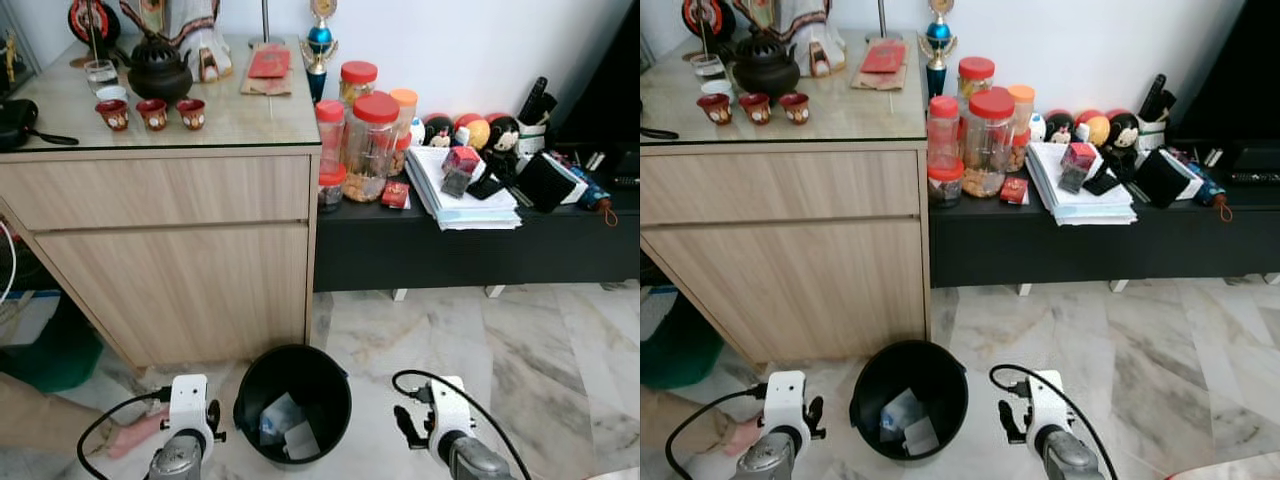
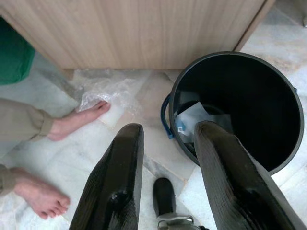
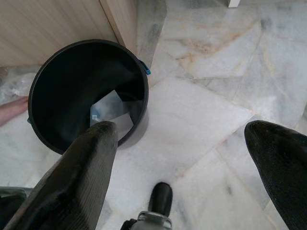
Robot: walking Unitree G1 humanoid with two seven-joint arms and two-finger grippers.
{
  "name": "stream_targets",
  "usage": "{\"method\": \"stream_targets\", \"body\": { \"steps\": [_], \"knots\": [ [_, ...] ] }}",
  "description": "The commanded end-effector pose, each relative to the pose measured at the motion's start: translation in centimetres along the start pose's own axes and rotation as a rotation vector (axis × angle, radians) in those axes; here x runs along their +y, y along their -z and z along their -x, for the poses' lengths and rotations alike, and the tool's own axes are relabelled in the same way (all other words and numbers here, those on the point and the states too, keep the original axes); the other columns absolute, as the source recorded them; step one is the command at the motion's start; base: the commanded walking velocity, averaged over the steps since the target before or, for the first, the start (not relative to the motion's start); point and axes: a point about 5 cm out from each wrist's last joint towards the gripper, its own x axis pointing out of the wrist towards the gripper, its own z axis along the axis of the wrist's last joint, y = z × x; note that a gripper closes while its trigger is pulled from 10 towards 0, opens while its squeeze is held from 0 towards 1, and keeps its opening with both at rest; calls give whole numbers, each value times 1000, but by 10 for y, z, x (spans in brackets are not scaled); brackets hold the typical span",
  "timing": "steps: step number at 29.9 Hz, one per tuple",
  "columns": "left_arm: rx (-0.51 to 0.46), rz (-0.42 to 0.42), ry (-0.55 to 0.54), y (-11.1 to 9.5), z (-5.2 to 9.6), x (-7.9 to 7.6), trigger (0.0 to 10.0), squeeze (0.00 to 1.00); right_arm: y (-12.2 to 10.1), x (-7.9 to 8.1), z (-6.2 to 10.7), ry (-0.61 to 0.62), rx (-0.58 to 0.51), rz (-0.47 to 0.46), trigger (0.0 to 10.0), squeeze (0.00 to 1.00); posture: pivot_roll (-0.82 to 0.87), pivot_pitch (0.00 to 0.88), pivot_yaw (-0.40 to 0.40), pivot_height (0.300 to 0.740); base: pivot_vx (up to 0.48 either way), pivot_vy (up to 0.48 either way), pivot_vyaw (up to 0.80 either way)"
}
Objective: Picking trash to rubbish bin
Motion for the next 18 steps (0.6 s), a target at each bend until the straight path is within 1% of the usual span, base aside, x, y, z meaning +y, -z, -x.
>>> {"method": "stream_targets", "body": {
  "steps": [1, 3, 4, 5, 10, 12, 15, 18],
  "knots": [
    [31, 12, -18, 5, 1, 3, 10000, 0, 4, -1, 1, 17, 13, -29, 10000, 0, 7, 1, -20, 740, 0, 0, 0],
    [32, 11, -19, 5, 1, 3, 10000, 0, 4, -1, 1, 19, 13, -33, 10000, 0, 7, 1, -20, 740, 0, 0, 0],
    [37, 43, -35, 4, 0, 7, 10000, 0, 3, 2, 0, 19, 1, -54, 10000, 0, 10, 0, 4, 740, 0, 0, 0],
    [39, 52, -40, 3, 0, 8, 10000, 0, 3, 3, 0, 19, -2, -61, 10000, 0, 9, 0, 8, 740, 0, 0, 0],
    [42, 37, -40, 1, -1, 12, 10000, 0, 4, 3, 0, 38, -12, -92, 10000, 0, -5, 0, 34, 740, 0, 0, 0],
    [41, 64, -42, 0, -1, 14, 10000, 0, 2, 3, 0, 46, -24, -111, 10000, 0, -18, 0, 57, 740, 0, 0, 0],
    [44, 58, -41, 0, -2, 14, 10000, 0, 2, 2, 0, 49, -26, -116, 10000, 0, -19, 0, 62, 740, 0, 0, 0],
    [51, 26, -20, 0, -2, 12, 10000, 0, 6, -1, 2, 68, -25, -140, 10000, 0, -28, 0, 82, 740, 0, 0, 0]
  ]
}}
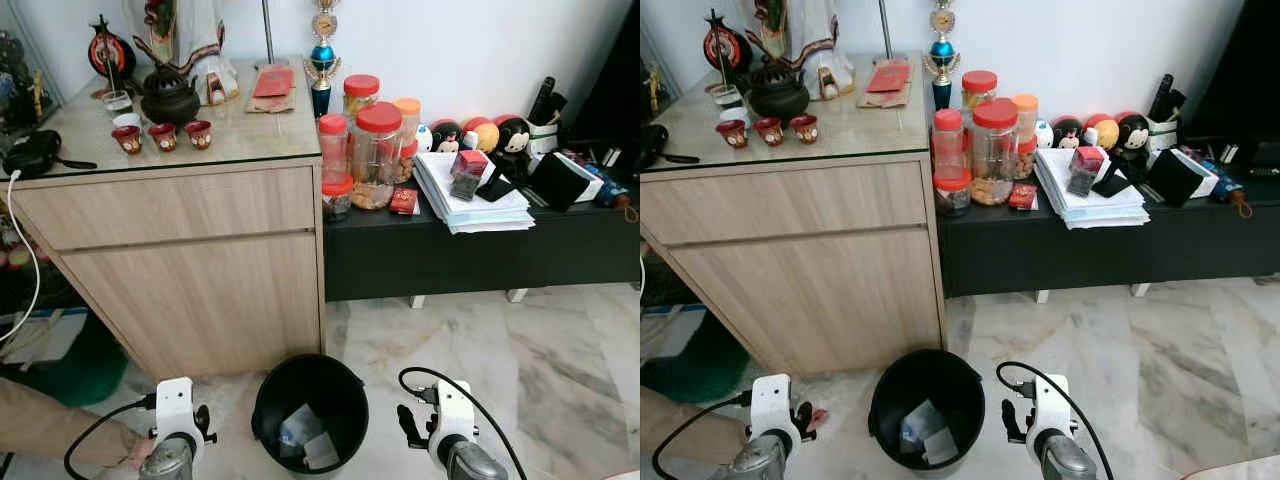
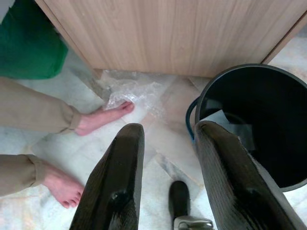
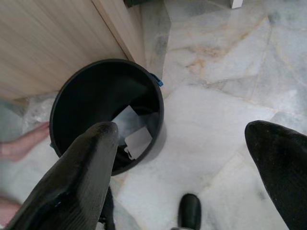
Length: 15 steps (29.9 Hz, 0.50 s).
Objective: Picking trash to rubbish bin
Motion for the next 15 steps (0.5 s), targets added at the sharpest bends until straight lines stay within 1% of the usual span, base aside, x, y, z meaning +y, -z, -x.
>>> {"method": "stream_targets", "body": {
  "steps": [1, 4, 6, 11, 15],
  "knots": [
    [19, -27, 13, 1, 0, 0, 10000, 0, 3, -2, 1, 18, -4, -21, 10000, 0, -28, 0, 82, 740, 0, 0, 0],
    [24, -53, 22, 1, 0, 0, 10000, 0, 7, -5, 3, 37, 5, -37, 10000, 0, -25, 0, 77, 740, 0, 0, 0],
    [26, -51, 11, 2, 0, 2, 10000, 0, 11, -5, 4, 38, 19, -33, 10000, 0, -10, 0, 67, 740, 0, 0, 0],
    [20, -46, 0, 3, 1, 6, 10000, 0, 16, -2, 5, 24, 35, -14, 10000, 0, 11, 0, 48, 740, 0, 0, 0],
    [20, -48, -9, 2, 1, 10, 10000, 0, 16, 2, 4, 8, 39, 8, 10000, 0, -2, 0, 55, 740, 0, 0, 0]
  ]
}}
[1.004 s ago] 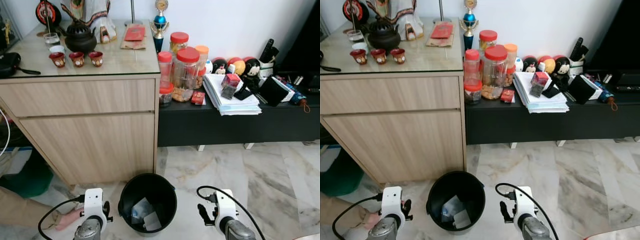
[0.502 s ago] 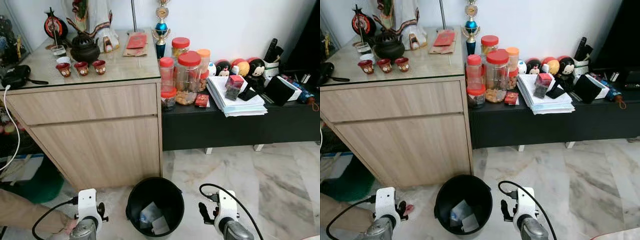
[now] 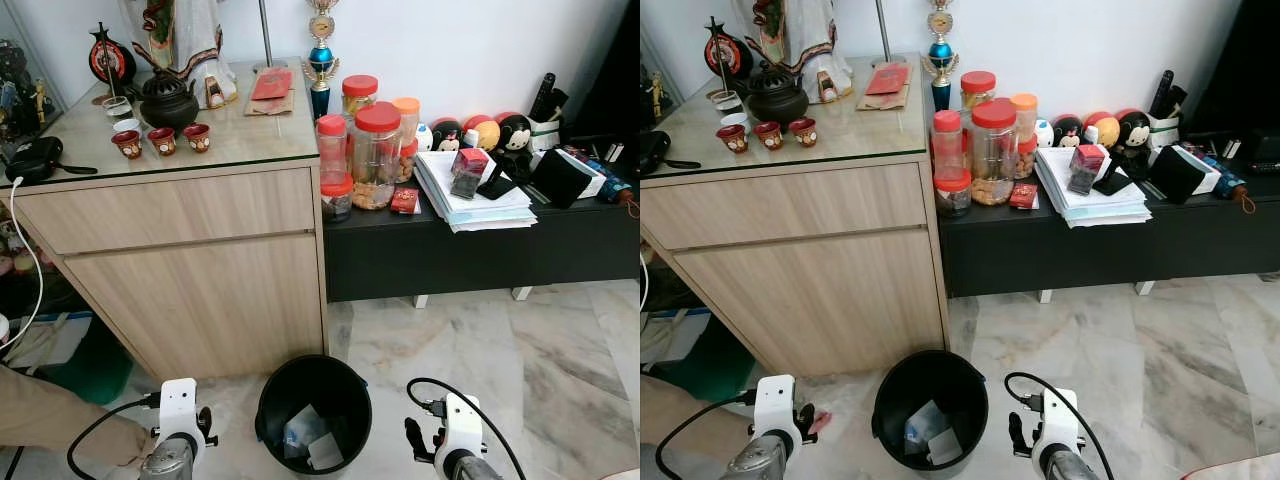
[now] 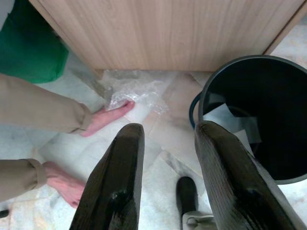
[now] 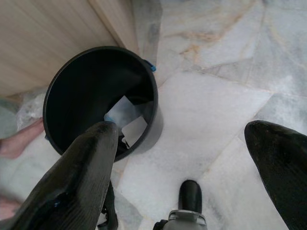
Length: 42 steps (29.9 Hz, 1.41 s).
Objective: Picking trash to rubbish bin
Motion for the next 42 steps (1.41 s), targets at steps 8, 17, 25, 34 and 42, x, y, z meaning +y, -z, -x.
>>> {"method": "stream_targets", "body": {
  "steps": [8, 17, 25, 34, 42],
  "knots": [
    [5, -56, 38, -5, -2, -7, 10000, 0, -21, 3, -5, 6, -57, -14, 10000, 0, -43, 0, 61, 740, 0, 0, 0],
    [21, -50, 18, 7, 2, -10, 10000, 0, -16, 1, -4, 6, -20, 11, 10000, 0, 23, 0, 37, 740, 0, 0, 0],
    [18, -82, 54, 8, 2, -22, 10000, 0, -16, 1, -4, 8, -20, 6, 10000, 0, 12, 0, 10, 740, 0, 0, 0],
    [53, -111, 69, 20, 6, -28, 10000, 0, -7, -10, -1, 45, 8, 0, 10000, 0, 6, 0, 16, 740, 0, 0, 0],
    [54, -150, 114, 21, 7, -38, 10000, 0, -2, -6, -1, 40, 28, 10, 10000, 0, -7, 0, 22, 740, -244, 0, 0]
  ]
}}
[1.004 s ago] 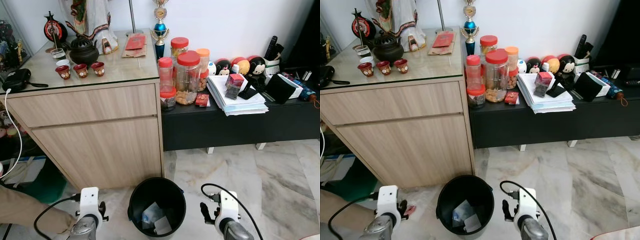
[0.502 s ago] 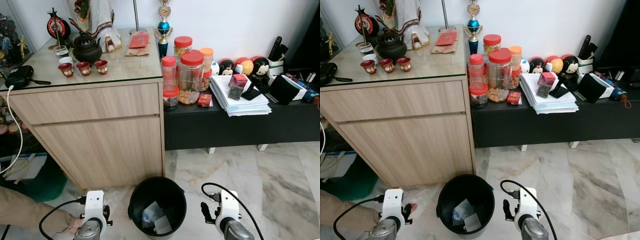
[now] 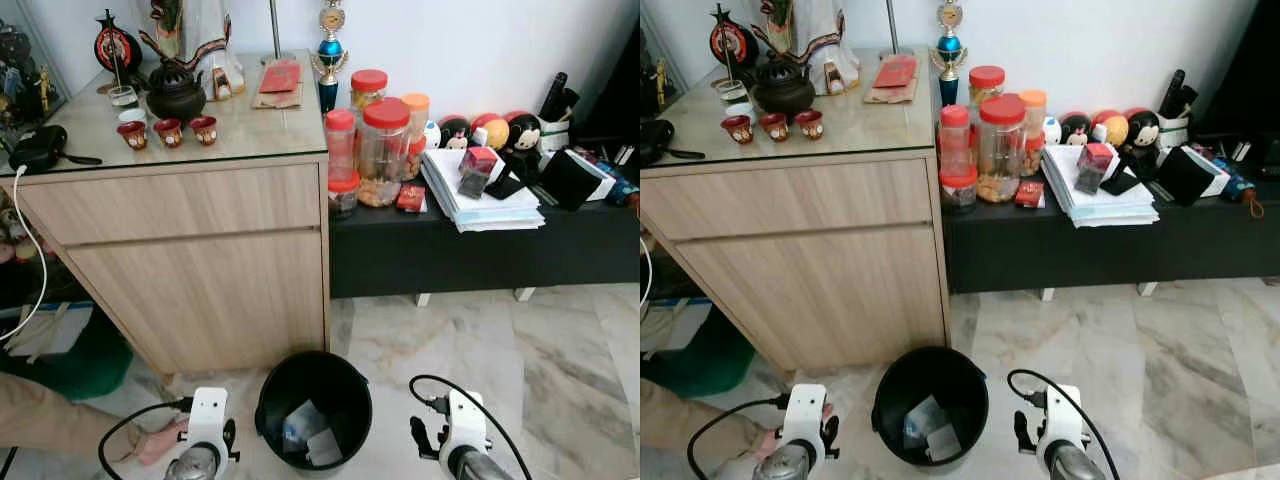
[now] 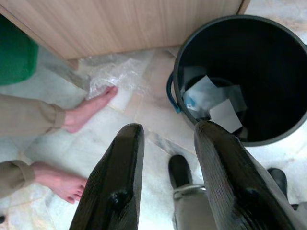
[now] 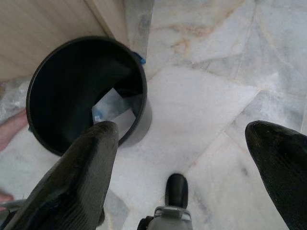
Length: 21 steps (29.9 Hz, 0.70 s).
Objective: Picking trash to rubbish bin
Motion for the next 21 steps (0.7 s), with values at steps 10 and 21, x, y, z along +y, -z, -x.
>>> {"method": "stream_targets", "body": {
  "steps": [10, 21],
  "knots": [
    [10, -28, -9, 2, 0, 6, 10000, 0, 15, -2, 3, 12, 48, 2, 10000, 0, 7, 0, 28, 740, -256, 0, 0],
    [11, -39, -6, 0, 0, 7, 10000, 0, 15, 4, 3, 2, 46, -1, 10000, 0, -5, 0, 39, 740, -272, 0, 0]
  ]
}}
